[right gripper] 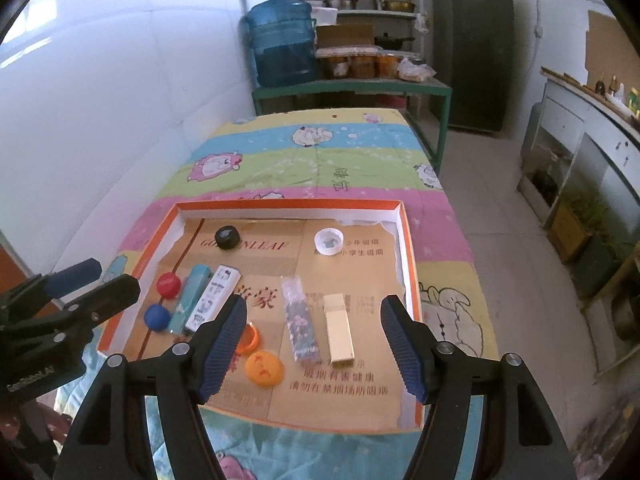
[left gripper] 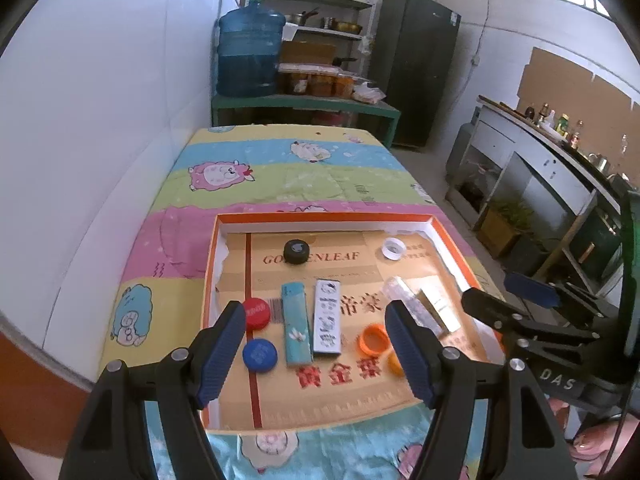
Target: Organize rigid objects
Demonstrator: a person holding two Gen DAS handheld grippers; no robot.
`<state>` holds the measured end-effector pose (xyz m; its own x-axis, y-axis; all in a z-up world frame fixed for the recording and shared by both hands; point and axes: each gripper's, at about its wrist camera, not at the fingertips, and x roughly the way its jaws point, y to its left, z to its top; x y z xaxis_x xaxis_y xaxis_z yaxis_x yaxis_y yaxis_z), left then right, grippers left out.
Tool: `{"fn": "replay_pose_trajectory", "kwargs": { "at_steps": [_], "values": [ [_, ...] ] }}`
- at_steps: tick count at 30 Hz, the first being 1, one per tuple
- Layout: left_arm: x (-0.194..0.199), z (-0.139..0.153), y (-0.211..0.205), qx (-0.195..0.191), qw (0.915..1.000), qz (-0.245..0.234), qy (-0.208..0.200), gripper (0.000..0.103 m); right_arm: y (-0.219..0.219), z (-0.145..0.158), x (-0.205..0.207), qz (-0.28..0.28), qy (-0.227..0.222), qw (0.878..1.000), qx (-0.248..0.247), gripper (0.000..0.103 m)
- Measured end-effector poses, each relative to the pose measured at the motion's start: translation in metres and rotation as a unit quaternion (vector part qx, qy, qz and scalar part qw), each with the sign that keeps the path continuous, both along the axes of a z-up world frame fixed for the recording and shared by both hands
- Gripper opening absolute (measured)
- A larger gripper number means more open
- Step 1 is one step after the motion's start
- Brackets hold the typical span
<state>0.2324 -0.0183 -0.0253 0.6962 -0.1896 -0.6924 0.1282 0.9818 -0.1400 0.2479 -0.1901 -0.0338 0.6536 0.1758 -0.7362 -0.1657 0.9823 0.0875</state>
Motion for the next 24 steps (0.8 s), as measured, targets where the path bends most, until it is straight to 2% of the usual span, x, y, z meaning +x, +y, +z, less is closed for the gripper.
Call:
{"fn": "replay_pose_trajectory", "kwargs": {
  "at_steps": [16, 24],
  "values": [
    [-0.066, 0.013, -0.007, 0.004, 0.9995, -0.004, -0.031, 0.072, 0.007, 0.017, -0.071, -0.022, -0.04, 0.999, -0.022, 0.071],
    [-0.097, 0.016, -0.001, 0.003, 0.9986, 0.022, -0.048, 0.072, 0.009, 0.024, -0.103, -0.036, -0.057, 0.998, -0.019, 0.071]
  ]
}}
